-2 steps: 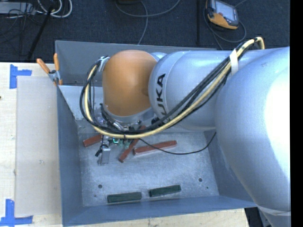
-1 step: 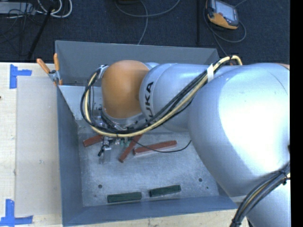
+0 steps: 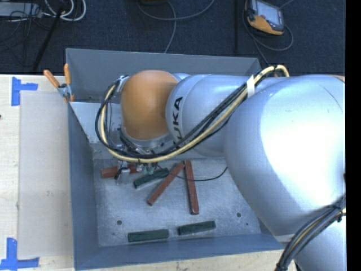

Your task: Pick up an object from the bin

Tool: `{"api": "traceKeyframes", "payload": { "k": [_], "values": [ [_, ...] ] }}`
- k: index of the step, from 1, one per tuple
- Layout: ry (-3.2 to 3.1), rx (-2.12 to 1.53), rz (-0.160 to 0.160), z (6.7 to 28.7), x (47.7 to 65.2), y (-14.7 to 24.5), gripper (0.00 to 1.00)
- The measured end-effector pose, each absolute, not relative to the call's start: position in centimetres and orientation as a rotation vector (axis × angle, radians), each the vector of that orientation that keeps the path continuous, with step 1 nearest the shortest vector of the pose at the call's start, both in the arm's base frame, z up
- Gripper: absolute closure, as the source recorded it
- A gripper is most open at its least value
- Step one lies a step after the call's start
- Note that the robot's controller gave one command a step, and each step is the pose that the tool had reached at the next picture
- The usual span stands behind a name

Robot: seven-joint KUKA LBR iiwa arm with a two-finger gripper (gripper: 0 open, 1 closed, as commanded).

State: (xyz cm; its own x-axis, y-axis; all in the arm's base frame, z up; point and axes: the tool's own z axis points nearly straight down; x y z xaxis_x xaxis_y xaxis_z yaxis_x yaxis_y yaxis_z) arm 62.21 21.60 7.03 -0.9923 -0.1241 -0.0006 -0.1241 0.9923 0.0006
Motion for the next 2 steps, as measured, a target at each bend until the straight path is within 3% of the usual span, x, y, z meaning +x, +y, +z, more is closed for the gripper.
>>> {"api": "traceKeyframes", "payload": {
  "k": [1,2],
  "values": [
    [3.133,-0.051,0.005,19.2,60.8,22.7,1.0],
    [3.133,-0.179,0.002,21.9,60.4,23.3,1.0]
  ]
}}
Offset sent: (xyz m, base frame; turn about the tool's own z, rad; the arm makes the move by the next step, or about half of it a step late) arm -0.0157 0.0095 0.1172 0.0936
